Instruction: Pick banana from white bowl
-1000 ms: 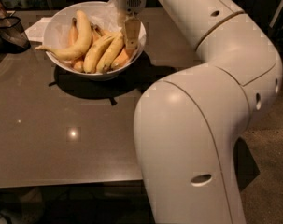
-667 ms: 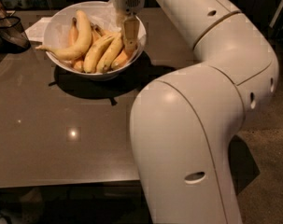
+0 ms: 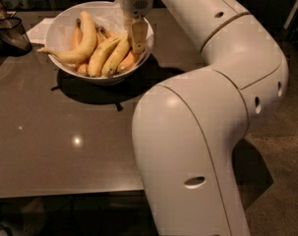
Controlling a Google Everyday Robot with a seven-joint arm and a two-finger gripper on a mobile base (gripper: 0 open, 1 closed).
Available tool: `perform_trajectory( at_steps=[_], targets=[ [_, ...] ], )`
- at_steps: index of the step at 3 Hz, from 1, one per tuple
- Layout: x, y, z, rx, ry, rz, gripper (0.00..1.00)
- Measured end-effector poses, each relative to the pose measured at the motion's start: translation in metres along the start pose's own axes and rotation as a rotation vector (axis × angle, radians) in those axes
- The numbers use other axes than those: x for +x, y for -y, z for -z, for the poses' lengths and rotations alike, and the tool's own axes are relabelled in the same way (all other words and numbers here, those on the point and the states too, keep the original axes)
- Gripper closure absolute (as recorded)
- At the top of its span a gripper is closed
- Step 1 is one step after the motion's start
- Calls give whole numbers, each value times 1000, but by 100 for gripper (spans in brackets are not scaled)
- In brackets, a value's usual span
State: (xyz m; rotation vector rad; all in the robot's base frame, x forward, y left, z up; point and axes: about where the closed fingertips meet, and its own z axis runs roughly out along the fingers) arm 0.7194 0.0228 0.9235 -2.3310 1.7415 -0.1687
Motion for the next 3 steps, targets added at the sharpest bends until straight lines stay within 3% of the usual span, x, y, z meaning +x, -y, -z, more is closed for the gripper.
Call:
perform_trajectory(
  at_steps=[1,3],
  targets=[
    [3,-1,-6,-12,-3,-4,41],
    [3,0,-3,-12,-3,-5,82]
  ],
)
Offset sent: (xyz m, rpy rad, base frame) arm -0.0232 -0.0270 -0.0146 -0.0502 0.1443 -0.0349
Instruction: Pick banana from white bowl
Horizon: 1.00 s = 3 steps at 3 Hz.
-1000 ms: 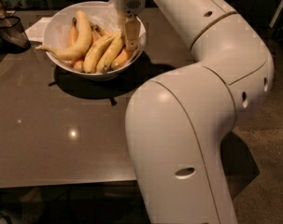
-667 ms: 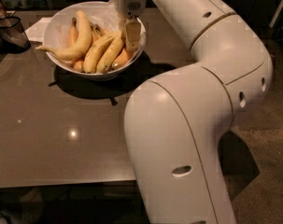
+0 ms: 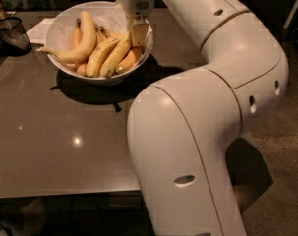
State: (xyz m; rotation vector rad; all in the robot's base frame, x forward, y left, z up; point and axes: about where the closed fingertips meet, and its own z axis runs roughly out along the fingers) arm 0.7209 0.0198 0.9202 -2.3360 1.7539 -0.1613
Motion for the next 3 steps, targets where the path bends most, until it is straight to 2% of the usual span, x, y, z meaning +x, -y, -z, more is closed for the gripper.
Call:
perform_trajectory(
  at_steps=[1,3],
  targets=[
    [0,0,0,0,0,0,100],
    [-4,10,12,53,36,-12,100]
  ],
)
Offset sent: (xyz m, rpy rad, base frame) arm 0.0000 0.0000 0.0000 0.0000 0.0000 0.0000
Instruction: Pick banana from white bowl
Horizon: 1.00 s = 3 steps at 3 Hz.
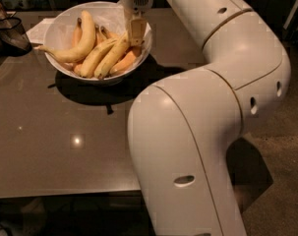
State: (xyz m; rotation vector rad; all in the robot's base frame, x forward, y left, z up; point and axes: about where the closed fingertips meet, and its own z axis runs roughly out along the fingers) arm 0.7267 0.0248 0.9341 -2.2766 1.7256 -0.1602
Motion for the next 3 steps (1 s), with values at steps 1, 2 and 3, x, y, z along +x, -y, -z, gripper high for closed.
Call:
perform_trajectory(
  at_steps=[1,2,3],
  targets=[
    [0,3,8,15,17,-11,100],
    [-1,7,12,25,35,-14,100],
    [2,10,20,45,57,-24,100]
  ],
)
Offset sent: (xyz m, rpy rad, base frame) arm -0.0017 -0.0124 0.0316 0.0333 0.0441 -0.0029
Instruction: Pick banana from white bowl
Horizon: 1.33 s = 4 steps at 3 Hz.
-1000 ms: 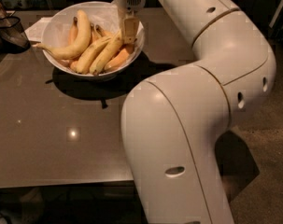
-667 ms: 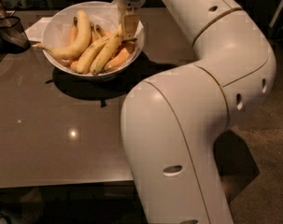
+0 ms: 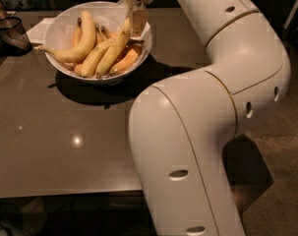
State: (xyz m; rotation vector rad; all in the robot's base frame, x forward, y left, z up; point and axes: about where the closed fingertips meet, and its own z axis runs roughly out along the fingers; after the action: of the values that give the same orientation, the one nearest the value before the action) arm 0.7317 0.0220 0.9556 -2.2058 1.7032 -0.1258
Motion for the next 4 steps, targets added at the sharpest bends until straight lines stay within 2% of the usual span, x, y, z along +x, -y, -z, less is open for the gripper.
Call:
perform_trajectory(
  at_steps=[1,2,3,4],
  targets=[
    [12,4,19,48,33,-65,100],
    [41,5,48,120,32,-192,100],
    [62,1,60,147,34,-267,100],
    [61,4,57,152,36,-267,82]
  ],
)
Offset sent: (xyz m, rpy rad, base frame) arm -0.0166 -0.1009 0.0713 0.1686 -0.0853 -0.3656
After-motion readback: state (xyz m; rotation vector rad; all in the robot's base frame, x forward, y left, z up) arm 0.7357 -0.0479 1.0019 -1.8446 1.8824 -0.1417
